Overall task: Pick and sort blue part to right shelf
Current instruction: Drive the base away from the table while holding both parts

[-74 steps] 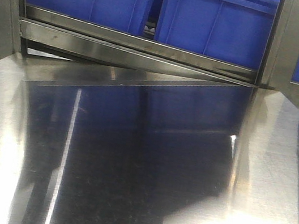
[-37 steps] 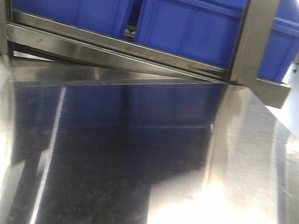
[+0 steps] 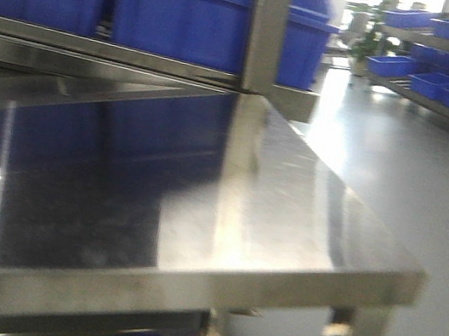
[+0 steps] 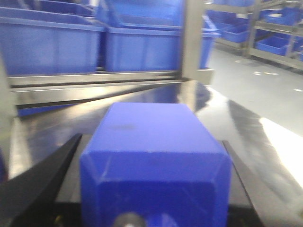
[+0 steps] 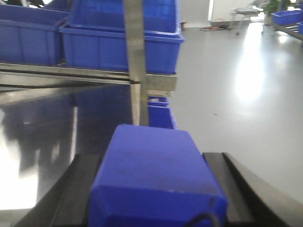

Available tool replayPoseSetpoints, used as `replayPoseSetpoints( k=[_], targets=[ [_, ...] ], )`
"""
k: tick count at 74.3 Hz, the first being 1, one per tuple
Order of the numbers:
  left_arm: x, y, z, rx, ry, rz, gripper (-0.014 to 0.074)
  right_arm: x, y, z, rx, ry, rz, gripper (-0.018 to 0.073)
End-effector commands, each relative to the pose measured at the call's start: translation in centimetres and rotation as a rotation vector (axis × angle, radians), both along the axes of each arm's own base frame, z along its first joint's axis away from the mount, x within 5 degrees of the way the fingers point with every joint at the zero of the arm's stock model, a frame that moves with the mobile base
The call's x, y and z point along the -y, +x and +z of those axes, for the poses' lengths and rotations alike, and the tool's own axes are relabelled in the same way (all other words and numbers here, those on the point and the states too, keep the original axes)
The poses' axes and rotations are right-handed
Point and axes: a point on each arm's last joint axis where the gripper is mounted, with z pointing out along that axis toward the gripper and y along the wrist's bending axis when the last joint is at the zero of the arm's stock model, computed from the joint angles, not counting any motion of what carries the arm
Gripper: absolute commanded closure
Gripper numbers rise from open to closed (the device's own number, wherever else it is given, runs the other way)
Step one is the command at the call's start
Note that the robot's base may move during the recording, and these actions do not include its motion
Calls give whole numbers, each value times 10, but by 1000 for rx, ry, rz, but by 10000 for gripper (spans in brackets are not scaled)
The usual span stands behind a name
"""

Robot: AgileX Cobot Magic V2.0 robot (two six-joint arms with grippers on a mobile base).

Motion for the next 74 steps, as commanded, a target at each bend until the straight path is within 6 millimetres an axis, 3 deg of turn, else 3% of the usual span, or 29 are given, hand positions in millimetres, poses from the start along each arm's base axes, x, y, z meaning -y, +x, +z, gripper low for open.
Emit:
replayPoseSetpoints(
  k=[1,74],
  targets=[
    [0,0,16,103,-26,-5,316,0,-1,17,105,4,-3,277],
    [0,0,16,103,-26,-5,316,0,-1,17,105,4,-3,277]
  ],
)
